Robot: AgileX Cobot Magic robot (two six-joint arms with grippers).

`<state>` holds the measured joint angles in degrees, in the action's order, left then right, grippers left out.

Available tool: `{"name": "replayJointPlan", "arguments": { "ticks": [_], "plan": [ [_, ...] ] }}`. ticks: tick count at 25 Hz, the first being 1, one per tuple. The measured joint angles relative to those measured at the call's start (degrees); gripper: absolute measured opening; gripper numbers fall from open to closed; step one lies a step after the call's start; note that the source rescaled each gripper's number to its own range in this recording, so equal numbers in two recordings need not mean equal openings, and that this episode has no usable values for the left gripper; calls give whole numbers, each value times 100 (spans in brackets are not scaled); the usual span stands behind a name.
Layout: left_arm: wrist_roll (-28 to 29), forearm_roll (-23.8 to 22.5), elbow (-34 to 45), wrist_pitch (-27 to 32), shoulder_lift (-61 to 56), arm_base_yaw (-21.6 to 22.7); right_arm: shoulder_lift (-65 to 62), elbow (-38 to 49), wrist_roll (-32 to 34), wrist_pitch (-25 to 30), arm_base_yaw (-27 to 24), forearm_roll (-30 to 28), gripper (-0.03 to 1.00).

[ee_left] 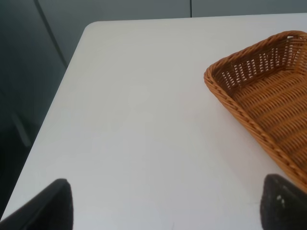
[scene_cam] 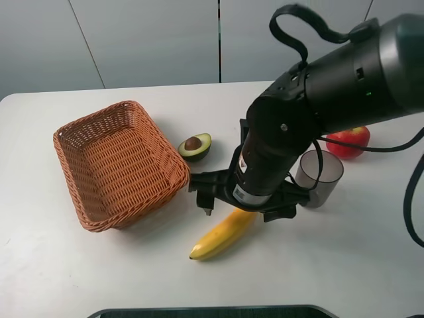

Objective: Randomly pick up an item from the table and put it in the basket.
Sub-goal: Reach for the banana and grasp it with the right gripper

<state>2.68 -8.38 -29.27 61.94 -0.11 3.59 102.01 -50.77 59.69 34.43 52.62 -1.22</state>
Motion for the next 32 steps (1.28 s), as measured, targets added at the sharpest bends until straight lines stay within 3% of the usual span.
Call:
{"name": "replayJointPlan", "arguments": {
  "ticks": [8,27,28,30,32],
  "plan": [
    [0,0,0,0,0,0,260,-25,1478,-33,0,-1294,88],
    [0,0,0,0,0,0,952,-37,1766,-363,0,-1575,87],
    [0,0,0,0,0,0,952,-37,1766,-391,0,-1575,83],
    [0,0,0,0,0,0,952,-37,1799,-446,0,-1575,64],
    [0,0,0,0,0,0,952,-37,1853,-465,0,-1575,25]
  ]
}}
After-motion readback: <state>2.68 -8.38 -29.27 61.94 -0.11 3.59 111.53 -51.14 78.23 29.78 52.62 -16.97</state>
